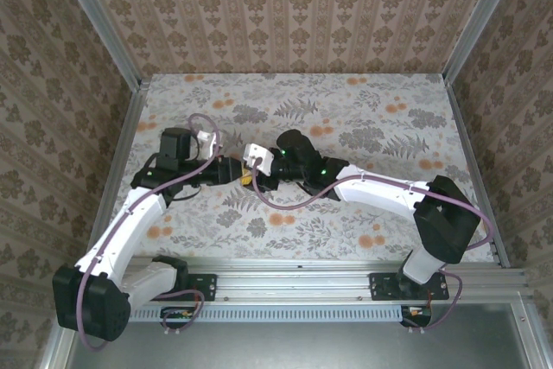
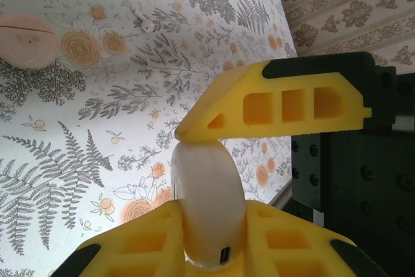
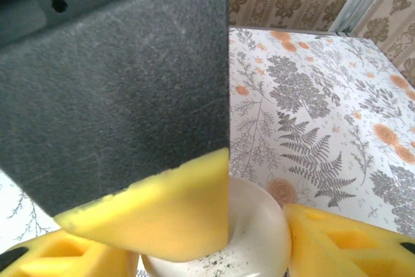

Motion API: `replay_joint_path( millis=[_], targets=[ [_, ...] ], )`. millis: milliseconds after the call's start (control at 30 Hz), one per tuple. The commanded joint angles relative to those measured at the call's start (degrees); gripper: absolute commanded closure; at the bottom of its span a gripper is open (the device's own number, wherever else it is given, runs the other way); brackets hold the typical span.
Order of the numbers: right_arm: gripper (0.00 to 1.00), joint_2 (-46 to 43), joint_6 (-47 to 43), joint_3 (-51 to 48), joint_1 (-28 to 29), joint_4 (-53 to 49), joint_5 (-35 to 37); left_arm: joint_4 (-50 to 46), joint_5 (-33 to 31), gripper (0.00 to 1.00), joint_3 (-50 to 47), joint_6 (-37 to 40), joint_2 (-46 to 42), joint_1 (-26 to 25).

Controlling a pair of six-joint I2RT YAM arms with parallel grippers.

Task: Insert wireless bluetooth earbuds into charging case

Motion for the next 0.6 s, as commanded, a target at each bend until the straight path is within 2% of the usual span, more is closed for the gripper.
replay_joint_path(
  millis=[0, 267, 567],
  targets=[
    [0.38, -2.9, 2.2, -1.4, 0.1, 2.1, 1.3, 4.1, -0.4, 0.82, -0.9, 1.5, -0.8, 1.6],
    [0.37, -10.5, 8.8, -7.4, -1.1, 5.9, 1.1, 9.8, 0.9, 0.84, -4.8, 2.8, -1.4, 2.4],
    [0.36, -19.6, 21.3, -12.1, -2.9, 7.7, 2.1, 15.3, 0.4, 0.85, -7.4, 2.6, -3.9, 3.2]
  ],
)
